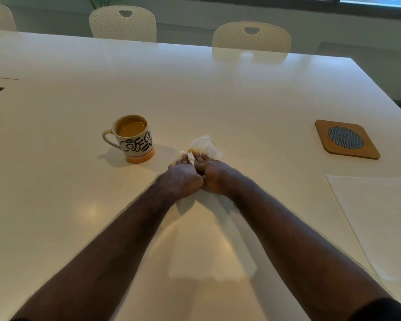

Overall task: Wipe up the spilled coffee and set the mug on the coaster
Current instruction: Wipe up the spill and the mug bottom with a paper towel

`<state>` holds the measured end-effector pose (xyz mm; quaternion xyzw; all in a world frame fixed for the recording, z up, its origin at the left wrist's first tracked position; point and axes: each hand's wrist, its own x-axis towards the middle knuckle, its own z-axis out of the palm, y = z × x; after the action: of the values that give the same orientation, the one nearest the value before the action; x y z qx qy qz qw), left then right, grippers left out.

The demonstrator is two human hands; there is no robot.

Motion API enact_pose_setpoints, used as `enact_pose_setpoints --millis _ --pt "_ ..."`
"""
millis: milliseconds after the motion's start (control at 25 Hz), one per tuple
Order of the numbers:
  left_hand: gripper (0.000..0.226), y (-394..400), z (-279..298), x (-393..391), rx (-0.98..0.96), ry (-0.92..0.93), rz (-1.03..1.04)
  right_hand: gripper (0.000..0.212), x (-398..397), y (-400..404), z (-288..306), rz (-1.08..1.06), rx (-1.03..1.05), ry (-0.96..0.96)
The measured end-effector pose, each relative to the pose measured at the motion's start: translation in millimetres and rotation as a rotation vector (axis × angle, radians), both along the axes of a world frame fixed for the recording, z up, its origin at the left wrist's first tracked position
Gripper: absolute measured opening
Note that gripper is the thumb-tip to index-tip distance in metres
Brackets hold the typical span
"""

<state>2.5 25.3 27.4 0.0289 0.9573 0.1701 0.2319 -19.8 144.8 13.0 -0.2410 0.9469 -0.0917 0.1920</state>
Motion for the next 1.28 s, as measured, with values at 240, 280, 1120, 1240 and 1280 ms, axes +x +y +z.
enact_pose_setpoints --millis 240,280,1120,1240,1280 --pt "0.064 4.7 13.4 45.2 -0.059 -0.034 0.021 0.068 37.3 3.3 -12.3 0.091 -0.054 0.081" --pt "0.066 6.1 13.9 50.8 -0.072 -0.036 0.002 0.068 43.8 4.2 -13.8 0.09 -0.068 0.085" --pt "0.067 57.0 -21.0 68.1 0.192 0.033 -0.442 0.054 118.6 76.0 -12.2 -0.406 -0.265 0.123" --pt "0.068 58.1 -22.7 62.3 0.293 0.098 -0.425 0.054 117.8 76.3 -11.9 -0.478 -0.314 0.189" --pt "0.069 56.6 -24.1 62.0 0.35 0.145 -0.386 0.056 117.4 75.1 -12.0 -0.501 -0.315 0.212"
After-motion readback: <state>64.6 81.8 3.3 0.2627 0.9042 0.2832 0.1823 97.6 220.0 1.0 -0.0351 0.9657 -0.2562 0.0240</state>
